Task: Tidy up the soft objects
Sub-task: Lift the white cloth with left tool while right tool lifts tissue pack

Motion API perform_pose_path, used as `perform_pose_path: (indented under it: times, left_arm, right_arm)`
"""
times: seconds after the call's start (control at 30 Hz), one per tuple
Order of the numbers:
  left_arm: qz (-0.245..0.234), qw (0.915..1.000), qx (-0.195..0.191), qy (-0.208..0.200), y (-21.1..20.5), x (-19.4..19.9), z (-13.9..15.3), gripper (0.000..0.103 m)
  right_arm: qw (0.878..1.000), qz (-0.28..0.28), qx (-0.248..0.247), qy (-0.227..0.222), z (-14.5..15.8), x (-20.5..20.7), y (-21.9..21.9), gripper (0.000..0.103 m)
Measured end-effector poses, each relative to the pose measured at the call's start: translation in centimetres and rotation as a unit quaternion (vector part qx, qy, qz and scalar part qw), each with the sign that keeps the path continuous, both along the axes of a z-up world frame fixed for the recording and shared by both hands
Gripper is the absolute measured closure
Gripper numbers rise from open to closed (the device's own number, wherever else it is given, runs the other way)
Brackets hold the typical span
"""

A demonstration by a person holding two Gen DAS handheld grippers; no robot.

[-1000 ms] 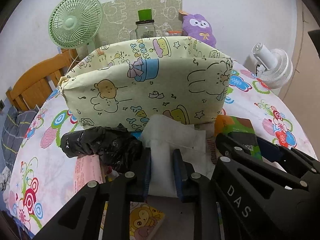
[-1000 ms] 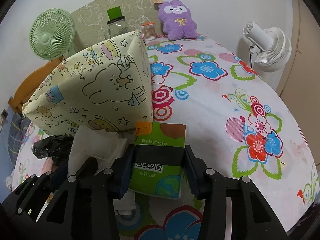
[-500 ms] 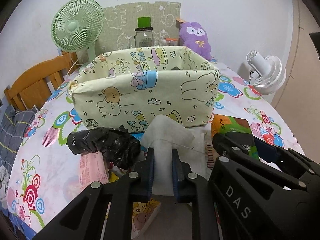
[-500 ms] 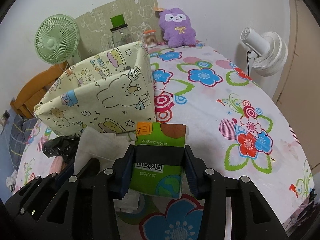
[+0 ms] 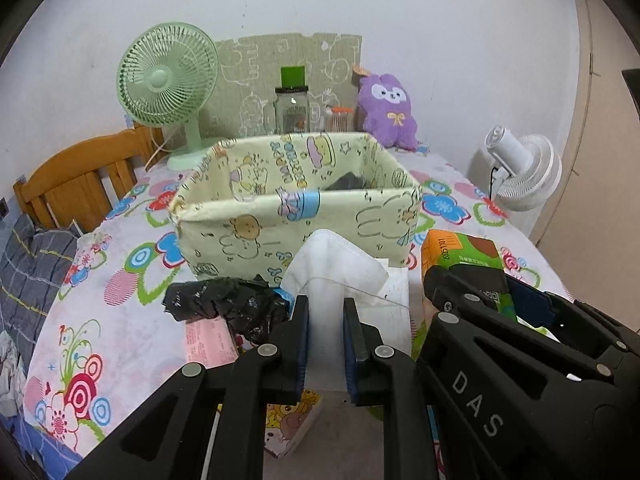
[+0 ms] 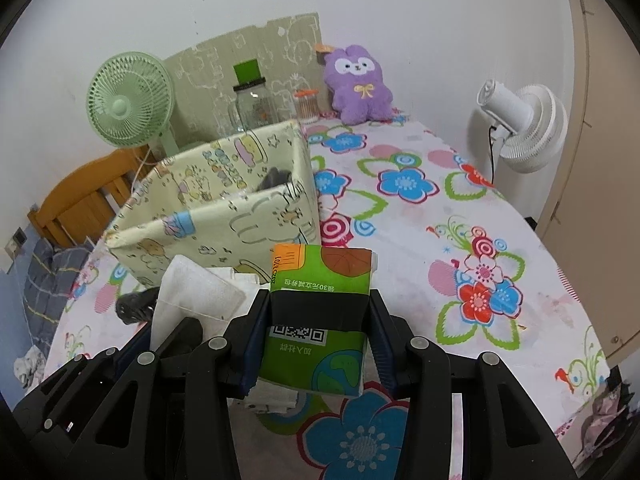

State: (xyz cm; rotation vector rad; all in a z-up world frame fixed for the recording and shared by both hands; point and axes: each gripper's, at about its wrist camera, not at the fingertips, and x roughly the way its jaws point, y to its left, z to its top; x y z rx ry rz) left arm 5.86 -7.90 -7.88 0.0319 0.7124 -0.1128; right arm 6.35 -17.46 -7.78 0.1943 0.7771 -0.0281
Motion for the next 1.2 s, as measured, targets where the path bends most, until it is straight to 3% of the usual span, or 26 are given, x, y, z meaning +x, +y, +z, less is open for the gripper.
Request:
perform_pose_path:
  times: [0.77,1.2]
  left_arm:
    - [-0.004,0.9974,-0.018,-0.069,1.7,-3.1,7.2,0.09]
    - [0.006,0.9955,-0.021,-0.092,2.8,-2.6,8.9,0.09]
  right_arm:
    - [0.997,-0.002,-0.01,-0.073,7.8,-3.3,1.4,0.054]
    - [0.995,0.011,-0.012,-0.098,9.8,-2.7,2.5,0.054]
